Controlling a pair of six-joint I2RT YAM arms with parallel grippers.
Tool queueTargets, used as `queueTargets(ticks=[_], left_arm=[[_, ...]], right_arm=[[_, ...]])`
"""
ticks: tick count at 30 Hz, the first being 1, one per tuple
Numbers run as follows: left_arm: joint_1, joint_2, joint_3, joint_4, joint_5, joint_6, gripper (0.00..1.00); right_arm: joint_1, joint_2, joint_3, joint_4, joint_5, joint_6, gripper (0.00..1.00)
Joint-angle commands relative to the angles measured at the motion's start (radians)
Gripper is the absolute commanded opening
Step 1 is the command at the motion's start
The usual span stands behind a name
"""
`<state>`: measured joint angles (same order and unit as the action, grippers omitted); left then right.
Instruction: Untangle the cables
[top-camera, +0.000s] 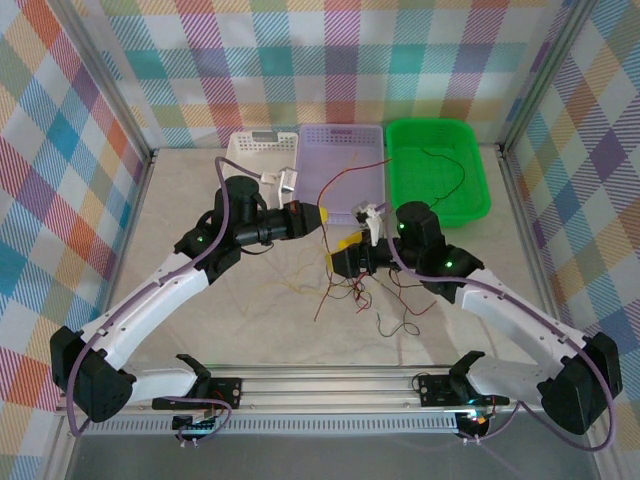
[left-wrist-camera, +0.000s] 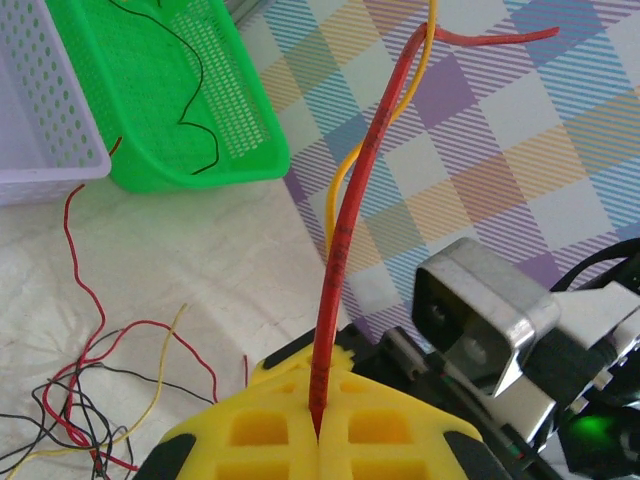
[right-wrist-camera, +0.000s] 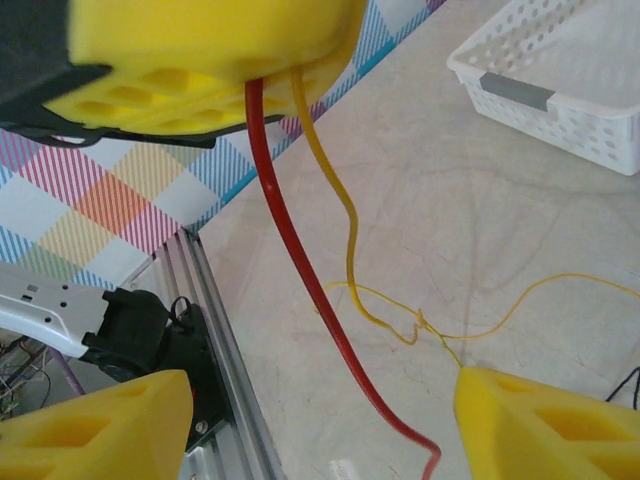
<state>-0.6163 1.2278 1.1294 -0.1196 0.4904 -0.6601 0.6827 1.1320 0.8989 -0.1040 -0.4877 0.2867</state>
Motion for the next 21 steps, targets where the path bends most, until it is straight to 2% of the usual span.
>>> queueTargets(ticks=[1, 3, 5, 8, 11, 21], left_arm=[[-0.017, -0.008, 0.016, 0.051, 0.027, -0.034, 0.00], [-0.019, -0.011, 0.019, 0.049, 0.028, -0.038, 0.00], [-0.018, -0.013, 0.021, 0.043, 0.028, -0.038, 0.00], [-0.018, -0.022, 0.021, 0.027, 0.022, -0.031, 0.00], [-0.019, -0.030, 0.014, 0.020, 0.012, -0.025, 0.03], [-0.019, -0.056, -0.018, -0.008, -0.016, 0.001, 0.20]], right_arm=[[0.026, 0.022, -0.010, 0.091, 0.023, -0.034, 0.65], [0.033, 0.037, -0.009, 0.101, 0.032, -0.034, 0.59], [0.035, 0.048, -0.007, 0.101, 0.033, -0.034, 0.46], [0.037, 0.046, -0.005, 0.093, 0.041, -0.032, 0.20], [0.037, 0.037, -0.002, 0.070, 0.041, -0.037, 0.01], [0.037, -0.078, -0.033, 0.046, 0.033, -0.036, 0.00]])
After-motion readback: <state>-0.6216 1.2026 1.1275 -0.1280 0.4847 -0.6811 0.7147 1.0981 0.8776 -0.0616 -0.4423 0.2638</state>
